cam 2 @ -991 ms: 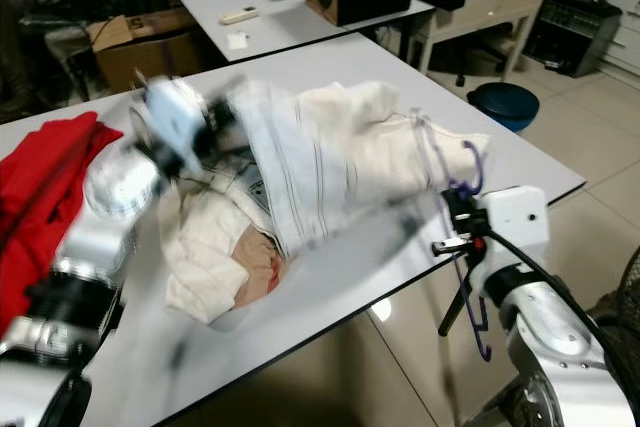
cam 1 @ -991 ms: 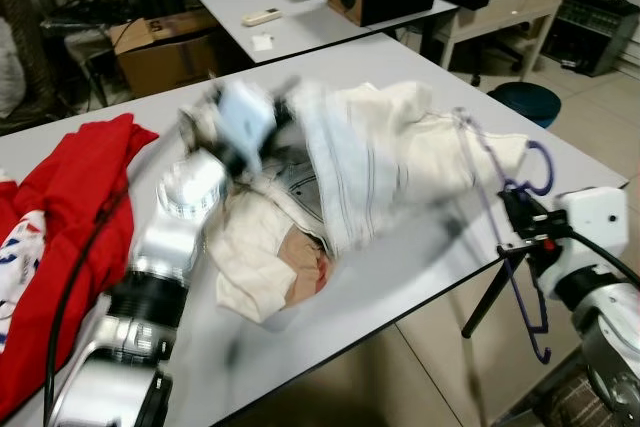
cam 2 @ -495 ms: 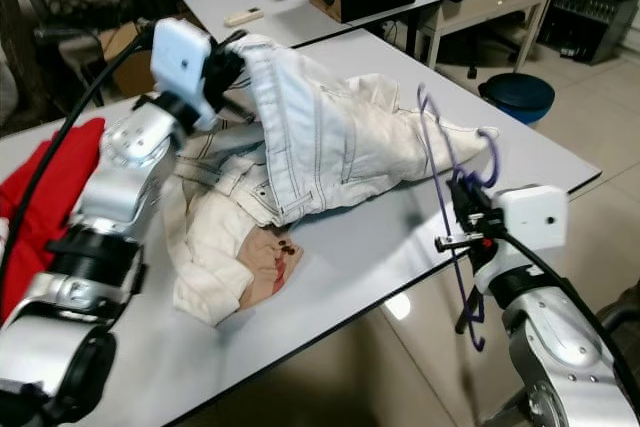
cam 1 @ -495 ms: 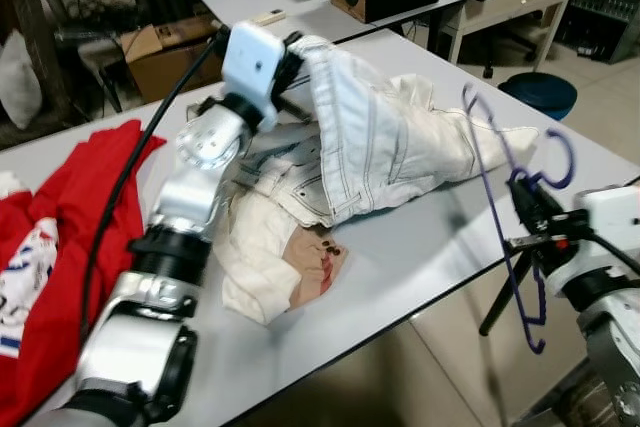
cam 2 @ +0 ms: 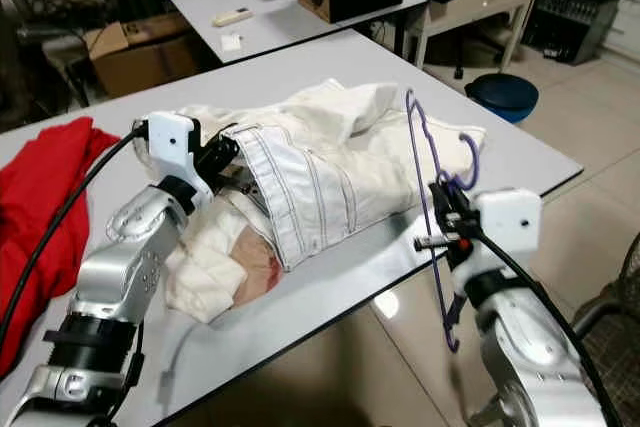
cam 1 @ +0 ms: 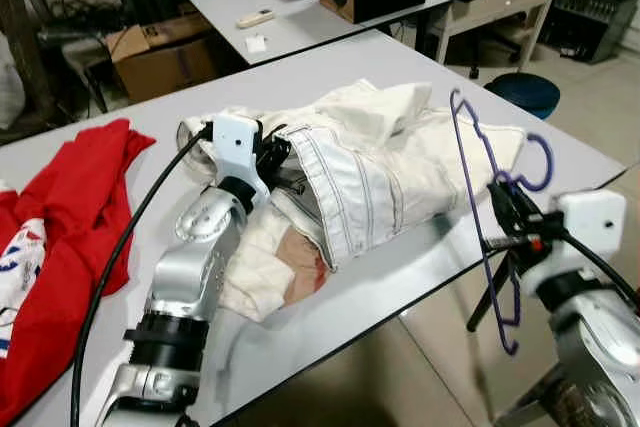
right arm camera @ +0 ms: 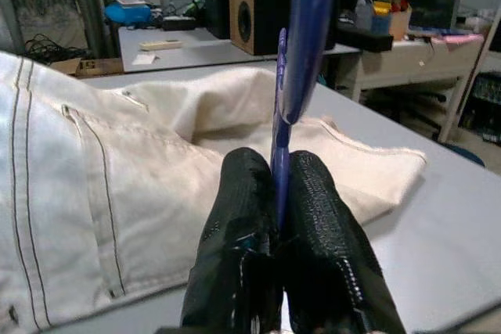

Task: Hang hanger

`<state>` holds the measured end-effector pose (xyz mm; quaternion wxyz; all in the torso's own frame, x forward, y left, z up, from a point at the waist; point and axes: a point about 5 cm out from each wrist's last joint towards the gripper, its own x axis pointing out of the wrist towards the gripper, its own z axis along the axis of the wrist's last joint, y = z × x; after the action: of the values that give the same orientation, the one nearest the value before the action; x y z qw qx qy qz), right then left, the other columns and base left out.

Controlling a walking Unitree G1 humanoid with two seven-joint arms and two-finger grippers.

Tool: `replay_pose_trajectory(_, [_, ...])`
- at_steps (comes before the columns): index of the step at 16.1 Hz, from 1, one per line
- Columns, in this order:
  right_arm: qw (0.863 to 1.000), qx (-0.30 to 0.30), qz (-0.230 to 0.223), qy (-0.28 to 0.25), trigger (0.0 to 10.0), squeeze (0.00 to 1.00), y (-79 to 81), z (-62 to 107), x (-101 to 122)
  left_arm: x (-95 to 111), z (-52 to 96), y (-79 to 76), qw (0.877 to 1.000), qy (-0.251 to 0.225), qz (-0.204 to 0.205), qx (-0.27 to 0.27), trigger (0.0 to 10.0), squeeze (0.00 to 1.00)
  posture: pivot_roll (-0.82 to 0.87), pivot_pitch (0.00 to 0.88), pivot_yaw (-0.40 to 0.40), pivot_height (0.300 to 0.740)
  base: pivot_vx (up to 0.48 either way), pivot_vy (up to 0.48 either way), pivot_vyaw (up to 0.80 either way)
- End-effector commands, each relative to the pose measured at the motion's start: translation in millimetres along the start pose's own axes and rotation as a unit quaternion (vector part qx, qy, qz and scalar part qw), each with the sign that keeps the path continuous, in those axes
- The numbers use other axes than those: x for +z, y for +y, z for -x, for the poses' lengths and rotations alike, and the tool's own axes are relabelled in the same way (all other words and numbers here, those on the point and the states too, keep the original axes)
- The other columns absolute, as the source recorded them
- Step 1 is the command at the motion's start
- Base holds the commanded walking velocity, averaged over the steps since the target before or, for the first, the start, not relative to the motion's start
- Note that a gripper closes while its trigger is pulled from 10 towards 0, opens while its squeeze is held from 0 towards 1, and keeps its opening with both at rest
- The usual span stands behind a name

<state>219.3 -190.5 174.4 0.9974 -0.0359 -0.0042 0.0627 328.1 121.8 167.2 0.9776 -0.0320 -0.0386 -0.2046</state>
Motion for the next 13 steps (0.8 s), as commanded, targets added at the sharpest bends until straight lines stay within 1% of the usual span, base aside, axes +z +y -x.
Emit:
replay_pose_trajectory(1, [1.0, 0.005, -0.006, 0.004, 10.0, 0.0, 2.9, -5.7, -0.7, 9.2, 1.4, -1.4, 1.0, -0.013, -0.002, 0.011, 10.0, 0.0, -0.15, 0.0, 0.087, 0.74, 0.0, 0.0, 0.0])
replay_pose_trajectory(2, [1.0, 0.006, -0.005, 0.003, 10.0, 0.0, 2.9, -7.3, -0.1, 11.9, 2.5, -4.0, 1.0, -0.016, 0.003, 0.01, 10.0, 0.0, -0.13, 0.0, 0.074, 0.74, 0.0, 0.0, 0.0])
replay_pose_trajectory(5, [1.0, 0.005, -0.002, 0.004, 10.0, 0.0, 0.7, -7.9, -0.2, 15.0, 3.7, -6.1, 1.0, -0.02, 0.002, 0.01, 10.0, 0.0, -0.13, 0.0, 0.076, 0.74, 0.0, 0.0, 0.0])
replay_pose_trajectory(6, [1.0, -0.001, -0.001, 0.003, 10.0, 0.0, -1.1, -7.5, 0.2, 17.7, 2.3, -7.0, 1.0, -0.023, 0.008, 0.01, 10.0, 0.0, -0.13, 0.0, 0.08, 0.74, 0.0, 0.0, 0.0])
replay_pose_trajectory(7, [1.0, -0.009, -0.001, -0.001, 10.0, 0.0, -2.9, -7.6, 1.5, 26.4, -2.9, -10.7, 0.999, -0.036, 0.013, 0.001, 10.0, 0.0, -0.14, 0.0, 0.084, 0.74, 0.0, 0.0, 0.0])
replay_pose_trajectory(9, [1.0, -0.023, -0.002, -0.013, 10.0, 0.0, -6.0, -8.9, 5.3, 56.4, -21.8, -16.5, 0.996, -0.083, 0.038, -0.016, 10.0, 0.0, -0.14, 0.0, 0.085, 0.74, 0.0, 0.0, 0.0])
replay_pose_trajectory(10, [1.0, -0.026, -0.001, -0.015, 10.0, 0.0, -6.7, -9.3, 6.2, 68.1, -28.5, -16.9, 0.994, -0.1, 0.041, -0.019, 10.0, 0.0, -0.14, 0.0, 0.085, 0.74, 0.0, 0.0, 0.0])
replay_pose_trajectory(11, [0.999, -0.035, -0.001, -0.024, 10.0, 0.0, -8.8, -11.1, 8.6, 104.7, -45.4, -17.3, 0.986, -0.154, 0.056, -0.025, 10.0, 0.0, -0.14, 0.0, 0.086, 0.74, 0.0, 0.0, 0.0])
replay_pose_trajectory(12, [0.999, -0.04, -0.001, -0.028, 10.0, 0.0, -9.7, -12.0, 9.9, 128.3, -52.5, -18.4, 0.98, -0.187, 0.065, -0.03, 10.0, 0.0, -0.14, 0.0, 0.092, 0.74, 0.0, 0.0, 0.0])
replay_pose_trajectory(13, [0.998, -0.048, 0.0, -0.038, 10.0, 0.0, -11.5, -12.5, 13.1, 181.6, -57.5, -22.9, 0.961, -0.259, 0.081, -0.053, 10.0, 0.0, -0.14, 0.0, 0.092, 0.74, -0.266, 0.0, 0.0])
